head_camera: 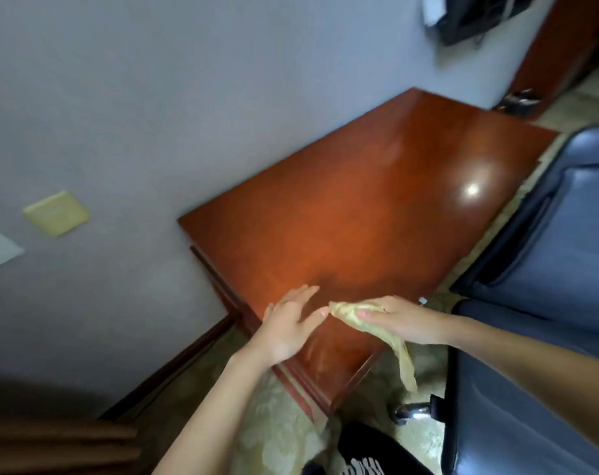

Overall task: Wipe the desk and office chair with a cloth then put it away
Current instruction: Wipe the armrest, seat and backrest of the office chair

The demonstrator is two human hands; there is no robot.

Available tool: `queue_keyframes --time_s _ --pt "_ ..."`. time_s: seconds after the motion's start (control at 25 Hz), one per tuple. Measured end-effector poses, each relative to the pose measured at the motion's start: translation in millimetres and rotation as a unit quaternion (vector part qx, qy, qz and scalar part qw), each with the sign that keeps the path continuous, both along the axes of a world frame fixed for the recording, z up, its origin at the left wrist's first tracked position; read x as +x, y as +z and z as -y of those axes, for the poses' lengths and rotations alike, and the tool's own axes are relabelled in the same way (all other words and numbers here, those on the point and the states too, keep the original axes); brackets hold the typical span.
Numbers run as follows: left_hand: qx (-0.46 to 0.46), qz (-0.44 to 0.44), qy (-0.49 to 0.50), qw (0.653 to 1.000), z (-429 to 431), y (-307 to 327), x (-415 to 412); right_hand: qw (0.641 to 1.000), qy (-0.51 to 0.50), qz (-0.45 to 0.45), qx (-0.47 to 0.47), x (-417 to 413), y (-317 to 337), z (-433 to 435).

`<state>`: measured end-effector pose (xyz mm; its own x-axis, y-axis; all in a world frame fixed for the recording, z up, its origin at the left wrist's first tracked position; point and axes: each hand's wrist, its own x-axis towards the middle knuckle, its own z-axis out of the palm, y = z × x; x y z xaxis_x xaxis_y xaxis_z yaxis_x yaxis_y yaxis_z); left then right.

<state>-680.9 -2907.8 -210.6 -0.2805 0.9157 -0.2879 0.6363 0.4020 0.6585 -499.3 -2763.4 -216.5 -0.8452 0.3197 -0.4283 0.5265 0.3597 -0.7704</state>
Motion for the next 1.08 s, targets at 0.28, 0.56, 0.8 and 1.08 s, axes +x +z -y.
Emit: queue_keyframes --time_s 0.28,0.56,0.8,1.08 --pt "0.198 0.229 -0.073 0.95 -76.4 113.2 72.3 0.807 -0.324 -0.32 -0.375 65.3 116.1 11.0" --pt "0.287 0.346 -0.104 0.887 -92.4 218.6 165.8 0.678 -0.492 -0.445 -0.317 160.5 193.5 20.2" --pt "0.322 0.296 -0.187 0.88 -86.5 256.8 278.7 0.765 -0.499 -0.407 -0.006 289.1 210.6 37.5" --pt "0.363 0.21 -0.275 0.865 -98.1 282.2 439.8 0.868 -0.384 -0.303 0.083 487.9 237.0 65.7"
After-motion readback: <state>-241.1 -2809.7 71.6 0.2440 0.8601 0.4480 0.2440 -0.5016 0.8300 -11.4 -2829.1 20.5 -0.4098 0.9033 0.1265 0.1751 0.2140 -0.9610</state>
